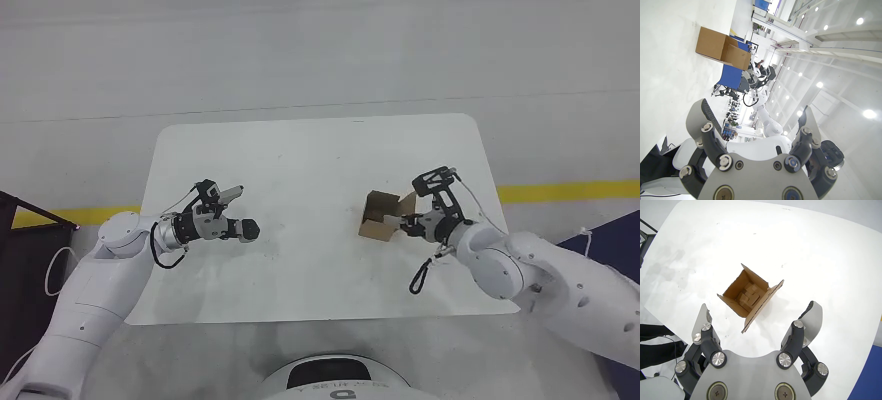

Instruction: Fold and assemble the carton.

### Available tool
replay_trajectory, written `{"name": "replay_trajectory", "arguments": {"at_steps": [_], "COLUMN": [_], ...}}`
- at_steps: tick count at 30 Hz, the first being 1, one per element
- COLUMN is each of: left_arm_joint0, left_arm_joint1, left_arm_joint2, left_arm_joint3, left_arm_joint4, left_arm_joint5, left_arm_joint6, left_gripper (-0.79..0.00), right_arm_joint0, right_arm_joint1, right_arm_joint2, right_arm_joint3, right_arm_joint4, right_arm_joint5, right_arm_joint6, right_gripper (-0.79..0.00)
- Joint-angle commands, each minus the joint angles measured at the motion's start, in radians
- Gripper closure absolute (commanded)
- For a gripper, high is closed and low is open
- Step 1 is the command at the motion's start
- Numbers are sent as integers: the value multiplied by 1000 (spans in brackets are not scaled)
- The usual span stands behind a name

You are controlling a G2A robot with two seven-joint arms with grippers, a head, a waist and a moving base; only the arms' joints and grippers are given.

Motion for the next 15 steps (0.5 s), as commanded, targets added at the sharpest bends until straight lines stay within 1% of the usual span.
{"name": "replay_trajectory", "arguments": {"at_steps": [1, 3, 4, 5, 6, 8, 11, 15], "left_arm_joint0": [0, 0, 0, 0, 0, 0, 0, 0], "left_arm_joint1": [0, 0, 0, 0, 0, 0, 0, 0], "left_arm_joint2": [0, 0, 0, 0, 0, 0, 0, 0], "left_arm_joint3": [0, 0, 0, 0, 0, 0, 0, 0], "left_arm_joint4": [0, 0, 0, 0, 0, 0, 0, 0], "left_arm_joint5": [0, 0, 0, 0, 0, 0, 0, 0], "left_arm_joint6": [0, 0, 0, 0, 0, 0, 0, 0], "left_gripper": [-785, -785, -785, -785, -785, -785, -785, -785], "right_arm_joint0": [1, 2, 2, 4, 8, 16, 35, 73], "right_arm_joint1": [-7, -13, -17, -20, -24, -31, -44, -65], "right_arm_joint2": [2, 6, 8, 10, 12, 17, 23, 18], "right_arm_joint3": [15, 31, 36, 43, 49, 62, 97, 159], "right_arm_joint4": [12, 27, 36, 46, 53, 70, 121, 138], "right_arm_joint5": [-13, -33, -47, -66, -86, -132, -246, -404], "right_arm_joint6": [11, 23, 32, 43, 56, 83, 130, 200], "right_gripper": [-754, -597, -542, -268, -12, 0, 0, 0]}}
